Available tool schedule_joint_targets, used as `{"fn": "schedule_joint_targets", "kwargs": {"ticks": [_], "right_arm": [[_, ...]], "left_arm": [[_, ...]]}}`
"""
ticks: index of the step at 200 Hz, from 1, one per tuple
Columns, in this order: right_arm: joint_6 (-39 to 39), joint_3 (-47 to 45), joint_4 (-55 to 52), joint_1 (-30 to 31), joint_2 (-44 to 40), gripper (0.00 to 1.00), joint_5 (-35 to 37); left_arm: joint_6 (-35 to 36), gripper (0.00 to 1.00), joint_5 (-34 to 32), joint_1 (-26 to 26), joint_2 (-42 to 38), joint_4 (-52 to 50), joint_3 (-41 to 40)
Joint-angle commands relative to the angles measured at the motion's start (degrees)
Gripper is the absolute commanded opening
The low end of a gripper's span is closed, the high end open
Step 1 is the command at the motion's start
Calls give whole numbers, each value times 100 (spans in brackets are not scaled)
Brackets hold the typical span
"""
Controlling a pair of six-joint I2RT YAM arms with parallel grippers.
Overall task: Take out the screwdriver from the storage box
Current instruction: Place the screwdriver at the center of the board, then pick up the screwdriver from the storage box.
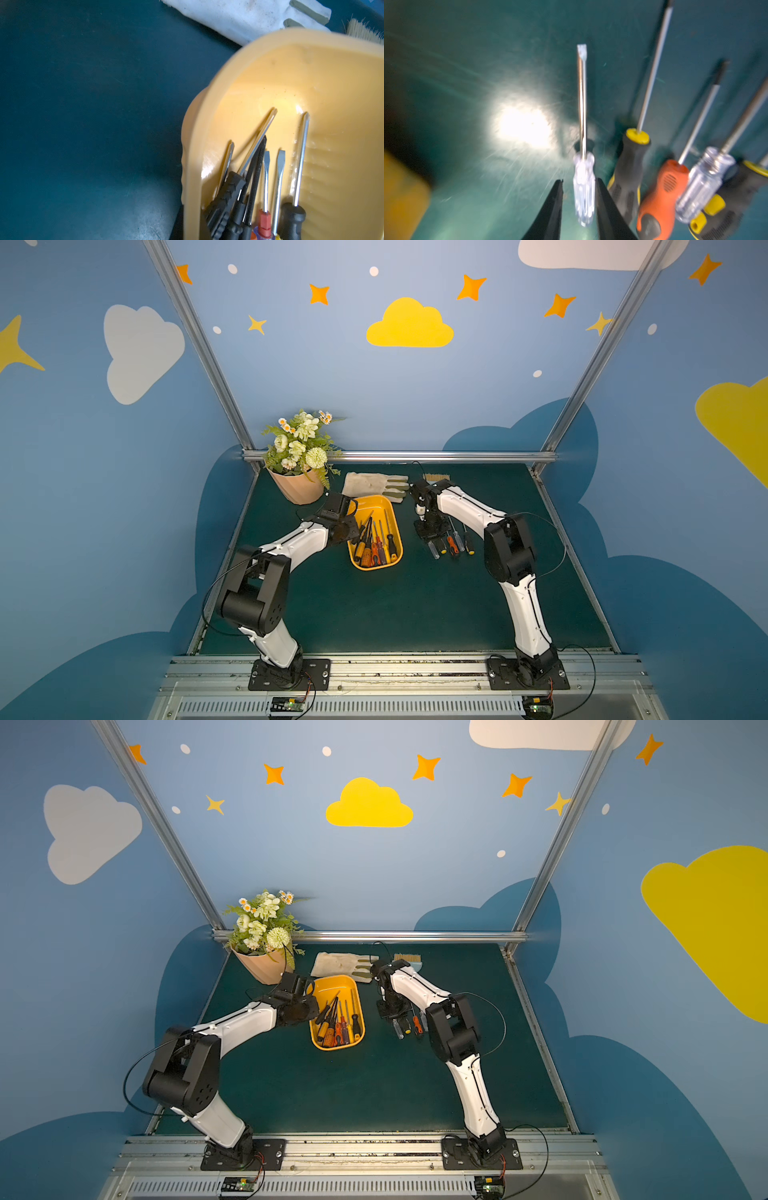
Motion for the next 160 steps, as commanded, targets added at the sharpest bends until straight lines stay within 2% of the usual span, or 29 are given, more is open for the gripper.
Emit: {"fn": "schedule_joint_targets", "kwargs": {"ticks": [1,28,72,160], "right_arm": [[-7,-143,364,42,-698,30,-172],[-17,-310,665,110,-1133,35,-438],[-190,-123,847,413,-1256,37,-1056],[-327,292,862,1055,-670,40,-1514]], "left_arm": [[-42,2,125,30,-11,173,291],[-33,3,153,30,20,171,305],[14,2,226,35,163,194,379],[72,2,258,30,122,159,424]]}}
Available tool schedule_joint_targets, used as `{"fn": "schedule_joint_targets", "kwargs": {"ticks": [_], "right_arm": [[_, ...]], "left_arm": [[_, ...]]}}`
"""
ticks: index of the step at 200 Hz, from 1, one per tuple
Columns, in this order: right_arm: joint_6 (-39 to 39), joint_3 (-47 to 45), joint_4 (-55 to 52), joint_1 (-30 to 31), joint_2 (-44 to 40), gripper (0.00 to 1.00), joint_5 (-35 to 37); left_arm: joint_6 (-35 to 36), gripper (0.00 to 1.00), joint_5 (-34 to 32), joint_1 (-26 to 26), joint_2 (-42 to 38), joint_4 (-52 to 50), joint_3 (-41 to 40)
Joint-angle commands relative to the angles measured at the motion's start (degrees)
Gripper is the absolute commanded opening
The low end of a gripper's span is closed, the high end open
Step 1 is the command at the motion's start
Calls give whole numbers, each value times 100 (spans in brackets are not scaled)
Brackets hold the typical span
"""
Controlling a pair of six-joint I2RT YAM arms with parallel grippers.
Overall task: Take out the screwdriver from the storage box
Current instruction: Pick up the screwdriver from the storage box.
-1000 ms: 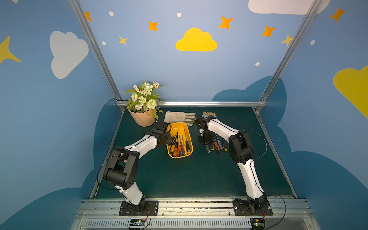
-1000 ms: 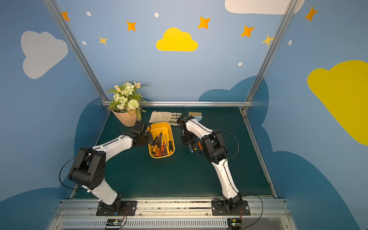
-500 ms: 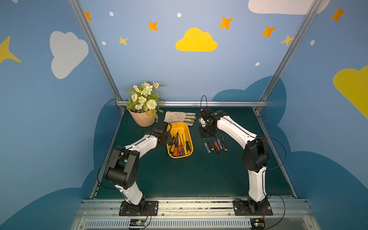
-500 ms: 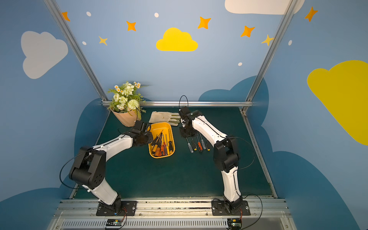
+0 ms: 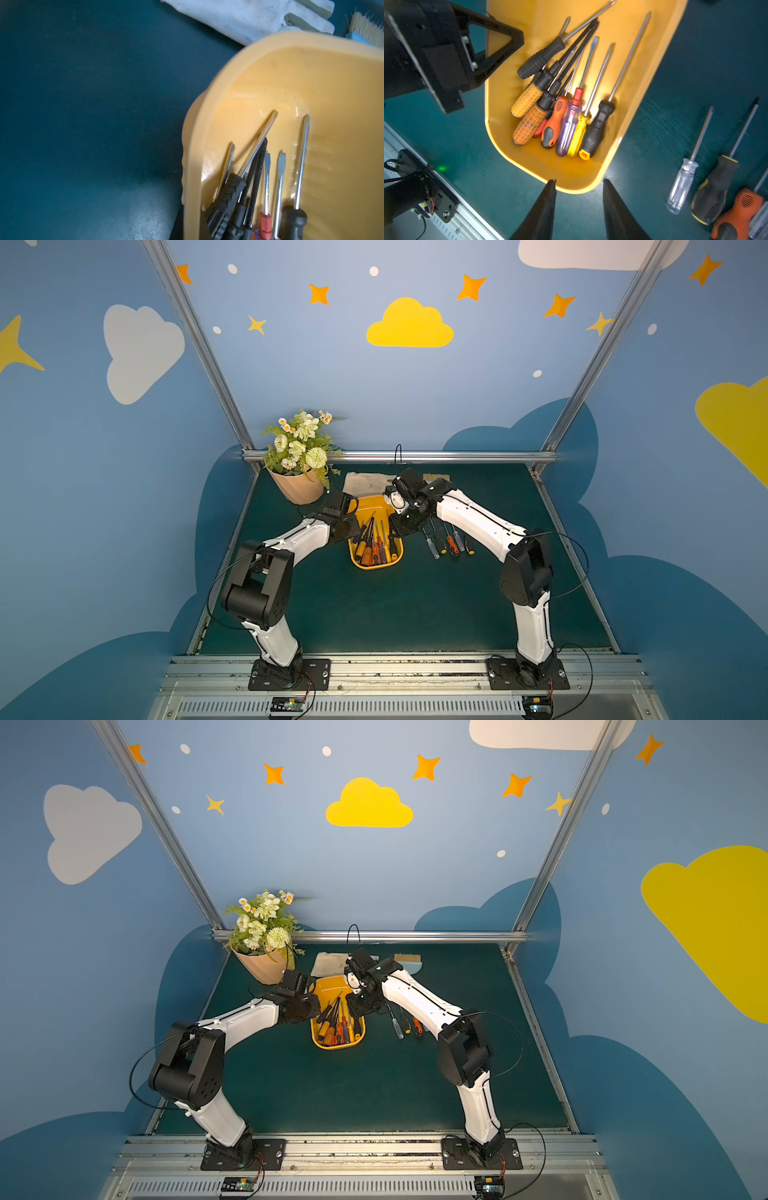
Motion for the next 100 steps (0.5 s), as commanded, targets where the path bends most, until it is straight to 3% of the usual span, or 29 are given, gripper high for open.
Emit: {"fn": "schedule_joint_targets", "kwargs": {"ticks": [1,100], "right_arm": [[-68,307,-67,94,340,40,-199],[213,695,-185,314,1264,40,-378]], "left_arm": [[-11,2,126,12,-128,218,197],[-11,2,206,12,-184,198,170]]}}
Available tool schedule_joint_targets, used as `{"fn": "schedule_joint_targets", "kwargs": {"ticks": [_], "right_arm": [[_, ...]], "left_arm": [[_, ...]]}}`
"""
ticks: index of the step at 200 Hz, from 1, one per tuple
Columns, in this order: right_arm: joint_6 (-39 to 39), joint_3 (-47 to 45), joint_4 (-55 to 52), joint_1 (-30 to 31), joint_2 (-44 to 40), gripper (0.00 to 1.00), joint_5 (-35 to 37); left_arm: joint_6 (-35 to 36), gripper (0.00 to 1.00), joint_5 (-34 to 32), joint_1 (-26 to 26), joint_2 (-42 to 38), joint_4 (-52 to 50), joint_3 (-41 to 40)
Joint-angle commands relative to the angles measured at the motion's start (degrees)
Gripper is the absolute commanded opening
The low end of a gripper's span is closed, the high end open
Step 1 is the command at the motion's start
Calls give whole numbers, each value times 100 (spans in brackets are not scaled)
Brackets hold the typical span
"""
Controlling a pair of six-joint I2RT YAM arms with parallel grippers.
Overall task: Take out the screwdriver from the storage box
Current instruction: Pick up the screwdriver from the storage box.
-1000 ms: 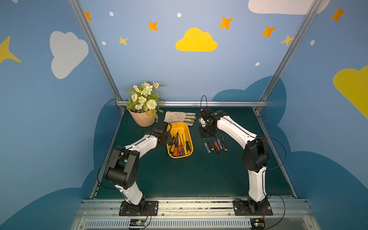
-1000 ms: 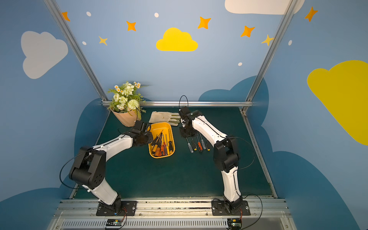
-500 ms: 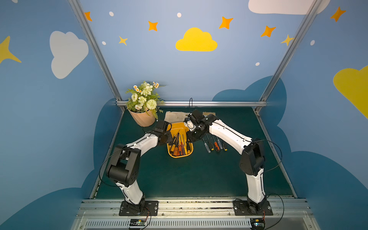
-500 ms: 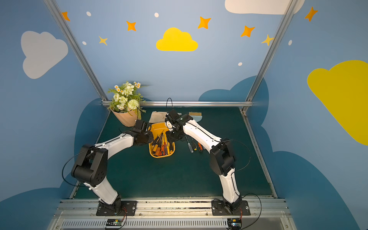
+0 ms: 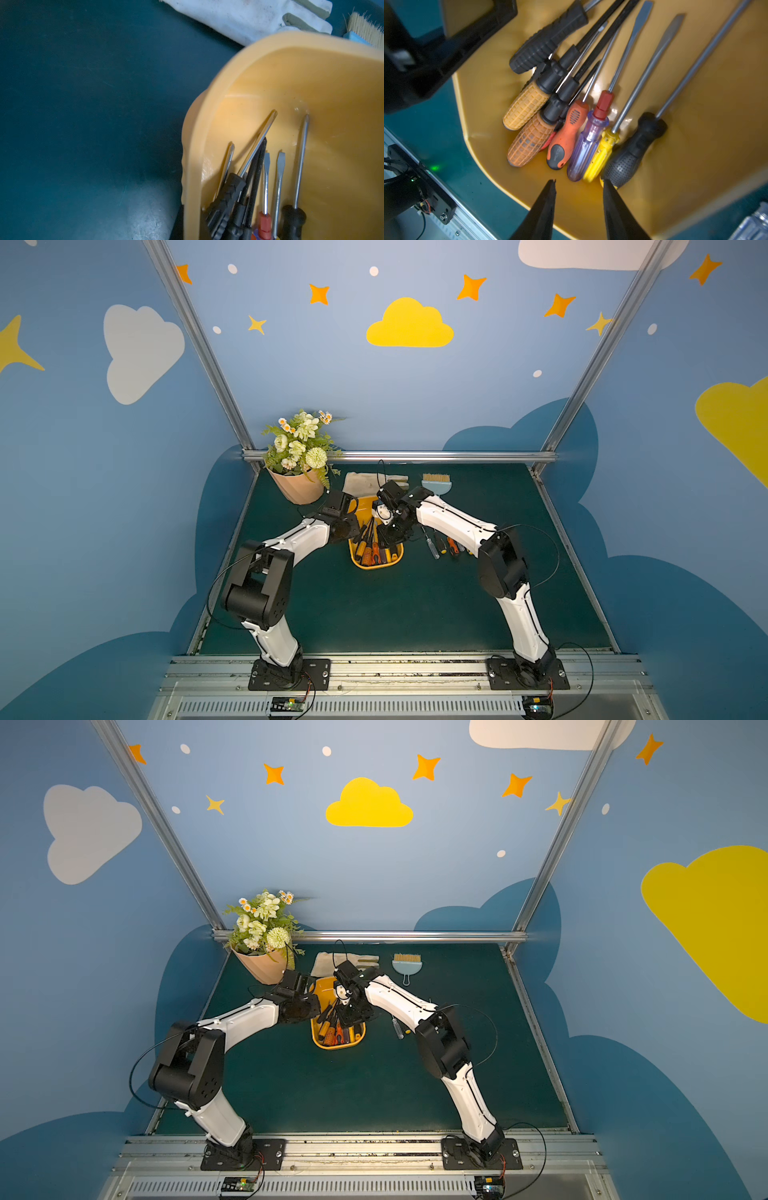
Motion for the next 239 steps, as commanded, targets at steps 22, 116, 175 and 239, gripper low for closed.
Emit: {"fn": "schedule_joint_targets", "kwargs": {"ticks": [22,116,175,239], "right_arm": [[209,324,-237,64,434,41,64],[398,913,-868,99,1363,46,723],[390,900,-775,221,1308,46,763],[1071,807,-937,324,1251,42,2111]], "left_arm": [[4,2,142,10,-204,197,159],[-75,3,221,11,-197,321,150],[-154,2,281,17,-292,456,13],[-158,2,256,16,-456,528,-87]]}}
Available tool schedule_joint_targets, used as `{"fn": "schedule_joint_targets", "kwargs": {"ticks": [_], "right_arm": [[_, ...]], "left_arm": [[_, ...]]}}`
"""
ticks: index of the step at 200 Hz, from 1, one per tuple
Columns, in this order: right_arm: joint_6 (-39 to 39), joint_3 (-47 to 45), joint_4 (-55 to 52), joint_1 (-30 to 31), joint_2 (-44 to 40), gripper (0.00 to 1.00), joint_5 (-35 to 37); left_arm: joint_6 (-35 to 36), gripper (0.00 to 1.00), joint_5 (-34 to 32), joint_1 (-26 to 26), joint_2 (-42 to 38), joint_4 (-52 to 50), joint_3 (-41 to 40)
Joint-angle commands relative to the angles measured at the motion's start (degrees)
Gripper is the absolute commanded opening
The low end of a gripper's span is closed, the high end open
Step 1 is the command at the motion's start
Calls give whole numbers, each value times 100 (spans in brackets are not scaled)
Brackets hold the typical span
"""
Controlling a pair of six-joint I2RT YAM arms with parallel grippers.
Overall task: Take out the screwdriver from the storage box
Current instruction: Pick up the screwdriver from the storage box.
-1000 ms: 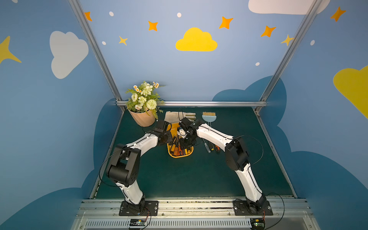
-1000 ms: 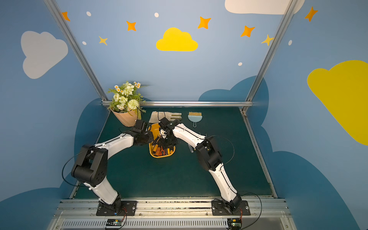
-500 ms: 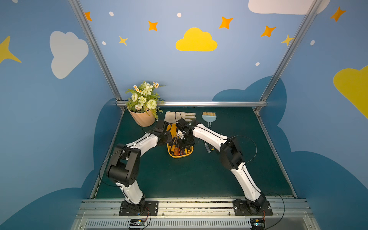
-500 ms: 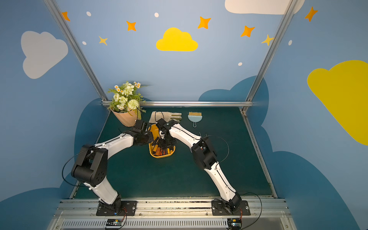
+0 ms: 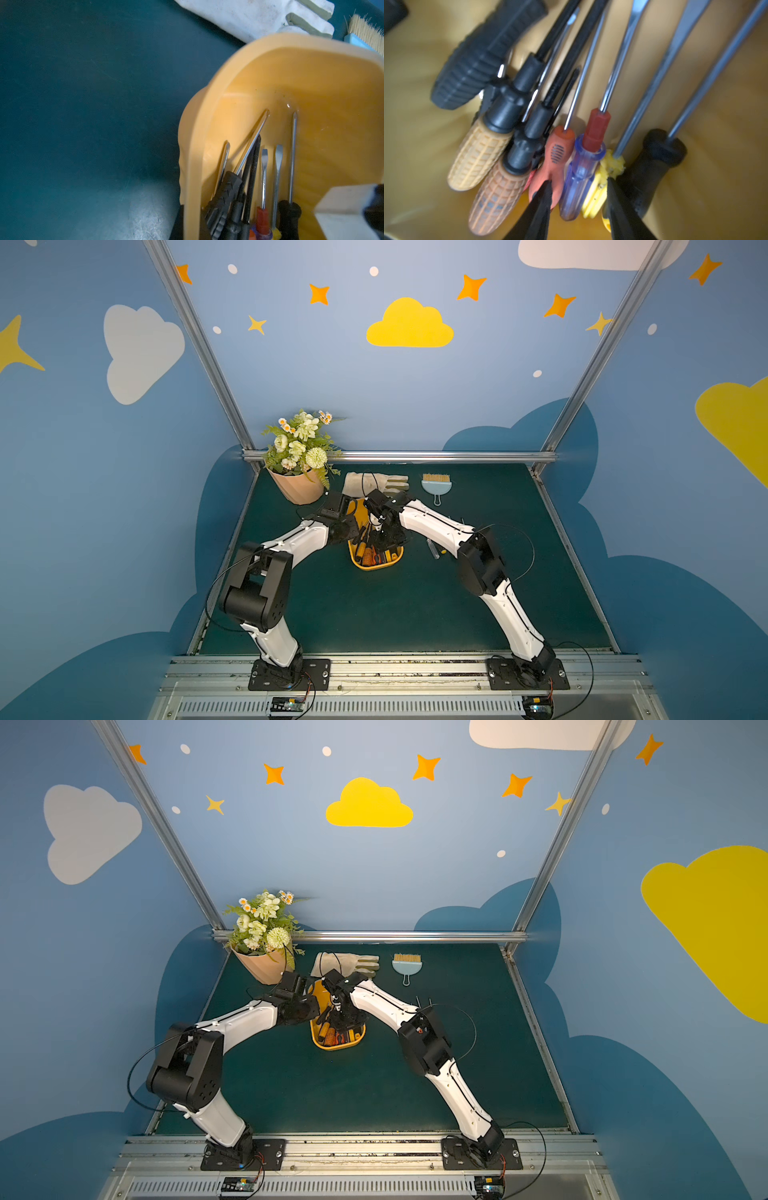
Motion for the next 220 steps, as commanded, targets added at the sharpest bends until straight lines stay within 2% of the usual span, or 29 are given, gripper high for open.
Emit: {"fn": "schedule_joint_targets", "kwargs": {"ticks": [1,15,59,66,68,70,78,86,99,119,130,162,186,220], "right_arm": [[354,-198,-293,66,284,42,1174],[378,-368,-115,80,137,40,1394],[36,-400,239,143,199,35,955],[-18,-391,273,167,212,31,858],[-45,-404,287,174,213,28,830],[-63,-407,310,182,206,21,813],[-141,-440,398,217,195,8,718],[-186,-453,436,244,200,4,686],[-206,-404,420,262,254,7,649],[-174,-343,351,258,321,28,711],[-163,-309,298,254,357,34,725],[-235,-251,268,243,436,39,563],[-226,-115,184,223,565,37,511],[-180,98,-56,187,738,16,527]], "left_arm": [[-71,2,217,4,-360,453,53],[-58,2,213,-2,-360,438,56],[-62,2,213,-3,-337,439,65],[-60,2,200,-3,-340,438,70],[-61,2,203,-3,-338,438,64],[-63,2,199,-3,-335,436,69],[-60,3,188,-3,-338,431,70],[-56,2,182,1,-330,408,79],[-52,2,191,-3,-328,403,83],[-55,2,191,-3,-329,403,79],[-53,2,176,-3,-329,400,79],[-67,2,177,0,-323,394,92],[-73,2,186,1,-331,395,89],[-72,2,160,-1,-360,360,96]]}}
